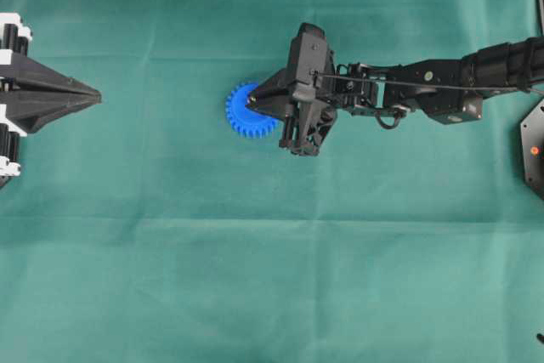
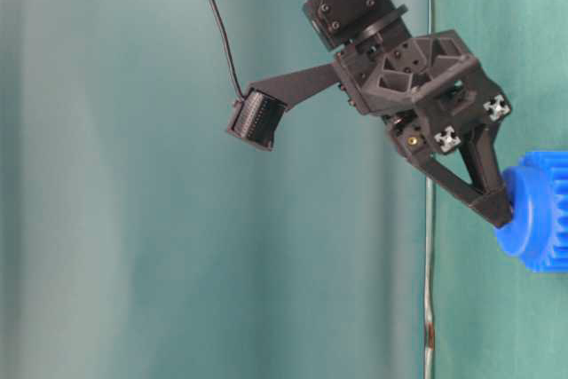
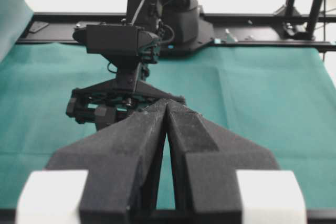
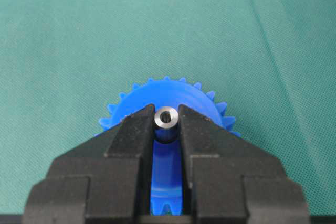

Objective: Insert the shaft placed at a random location into the center hole of the medium gear at another random location.
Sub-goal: 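Lower the shaft with the right gripper into the center hole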

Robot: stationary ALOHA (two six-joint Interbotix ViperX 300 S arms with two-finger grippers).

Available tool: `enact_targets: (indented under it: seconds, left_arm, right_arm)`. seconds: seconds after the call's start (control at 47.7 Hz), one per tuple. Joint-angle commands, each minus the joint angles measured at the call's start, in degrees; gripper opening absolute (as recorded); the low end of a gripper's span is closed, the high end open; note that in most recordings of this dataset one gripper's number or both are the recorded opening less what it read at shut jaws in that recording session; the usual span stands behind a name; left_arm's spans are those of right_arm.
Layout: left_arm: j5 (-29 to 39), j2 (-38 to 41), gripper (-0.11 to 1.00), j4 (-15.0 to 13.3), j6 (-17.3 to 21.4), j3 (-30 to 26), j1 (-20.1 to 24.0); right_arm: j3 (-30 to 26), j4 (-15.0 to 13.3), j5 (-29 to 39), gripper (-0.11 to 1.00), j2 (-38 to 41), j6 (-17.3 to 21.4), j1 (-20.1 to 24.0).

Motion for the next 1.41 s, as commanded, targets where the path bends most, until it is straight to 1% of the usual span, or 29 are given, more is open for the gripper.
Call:
enact_targets:
  seconds: [0.0,0.231,0.524,0.608,0.629,0.671,0.818,0.86,0.881,0.923,1.07,1.384]
  left_arm:
    - [-0.26,0.44,0.02,0.09,0.09,-1.32,0.09]
    - [-0.26,0.44,0.02,0.09,0.09,-1.32,0.09]
    - [-0.26,0.44,0.02,0.09,0.0,-1.23,0.09]
    - [-0.26,0.44,0.02,0.18,0.0,-1.23,0.09]
    - [-0.26,0.44,0.02,0.18,0.0,-1.23,0.09]
    - [-0.26,0.44,0.02,0.09,0.0,-1.23,0.18]
    - [-0.09,0.44,0.02,0.09,0.0,-1.23,0.09]
    - [-0.09,0.44,0.02,0.09,0.0,-1.23,0.09]
    - [-0.09,0.35,0.02,0.09,0.0,-1.23,0.09]
    - [0.0,0.44,0.02,0.09,0.0,-1.23,0.09]
    - [0.0,0.44,0.02,0.09,0.0,-1.23,0.09]
    - [-0.09,0.44,0.02,0.09,0.0,-1.23,0.09]
  right_arm:
    - [-1.32,0.18,0.44,0.14,-0.97,-0.18,-0.09]
    - [-1.32,0.18,2.02,0.14,-0.97,-0.18,-0.18]
    - [-1.41,0.18,2.11,0.14,-0.97,-0.09,-0.09]
    - [-1.41,0.18,2.2,0.16,-0.97,-0.09,-0.18]
    - [-1.41,0.18,2.2,0.18,-1.05,-0.09,-0.18]
    - [-1.41,0.18,2.2,0.26,-1.05,-0.09,-0.18]
    - [-1.05,0.18,2.2,0.67,-2.11,-0.09,-0.09]
    - [-0.97,0.18,2.11,0.76,-2.64,-0.09,-0.18]
    - [-0.88,0.18,2.11,0.78,-2.9,-0.18,-0.09]
    - [-0.7,0.18,2.2,0.78,-3.52,-0.18,-0.18]
    - [0.26,0.09,2.2,0.72,-6.33,-0.35,-0.09]
    - [3.87,0.0,2.11,0.72,-13.27,-0.35,-0.18]
